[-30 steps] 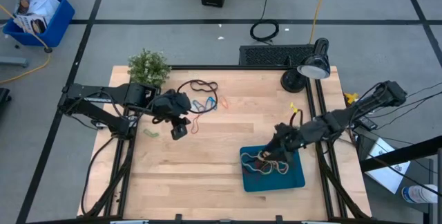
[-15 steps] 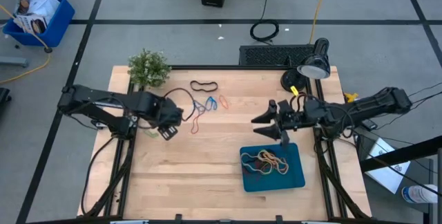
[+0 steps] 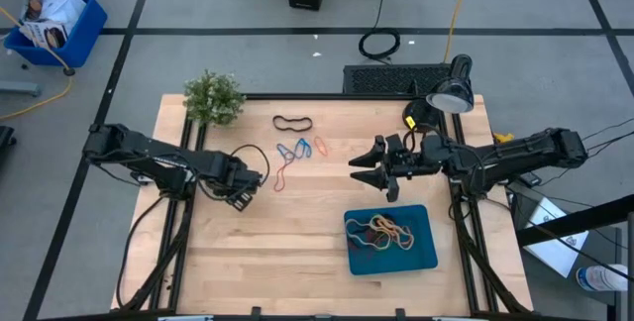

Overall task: Pick and place rubber bands into bin
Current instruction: Put the green rubber bands into the blue bin

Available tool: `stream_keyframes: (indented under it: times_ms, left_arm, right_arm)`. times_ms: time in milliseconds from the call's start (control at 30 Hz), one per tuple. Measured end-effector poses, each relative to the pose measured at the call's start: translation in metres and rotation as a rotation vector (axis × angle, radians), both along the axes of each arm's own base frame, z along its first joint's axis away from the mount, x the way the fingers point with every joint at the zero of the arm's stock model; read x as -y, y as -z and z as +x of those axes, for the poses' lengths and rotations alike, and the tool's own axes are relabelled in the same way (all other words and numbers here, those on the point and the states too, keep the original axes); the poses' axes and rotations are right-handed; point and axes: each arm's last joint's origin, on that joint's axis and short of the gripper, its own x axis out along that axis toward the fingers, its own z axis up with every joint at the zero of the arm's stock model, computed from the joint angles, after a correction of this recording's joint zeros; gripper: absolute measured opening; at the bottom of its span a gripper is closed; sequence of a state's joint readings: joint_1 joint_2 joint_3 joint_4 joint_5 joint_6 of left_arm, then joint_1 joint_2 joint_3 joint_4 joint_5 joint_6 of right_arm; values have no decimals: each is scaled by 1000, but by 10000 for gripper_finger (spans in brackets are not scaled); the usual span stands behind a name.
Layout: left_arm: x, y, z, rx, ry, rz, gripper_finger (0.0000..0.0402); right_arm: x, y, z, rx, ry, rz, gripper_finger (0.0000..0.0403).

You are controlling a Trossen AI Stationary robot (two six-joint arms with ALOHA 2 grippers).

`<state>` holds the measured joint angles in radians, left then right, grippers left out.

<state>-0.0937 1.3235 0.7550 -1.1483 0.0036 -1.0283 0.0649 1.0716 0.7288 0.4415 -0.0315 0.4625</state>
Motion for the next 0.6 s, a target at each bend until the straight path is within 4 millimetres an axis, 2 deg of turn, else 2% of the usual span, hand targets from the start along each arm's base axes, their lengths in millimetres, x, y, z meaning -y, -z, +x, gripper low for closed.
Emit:
stream_keyframes:
  times_ms: [600]
  left_arm:
    - [0,44,-17,26,-42,-46,188]
  right_arm:
    - [0,-1,1,12,-1,24,181]
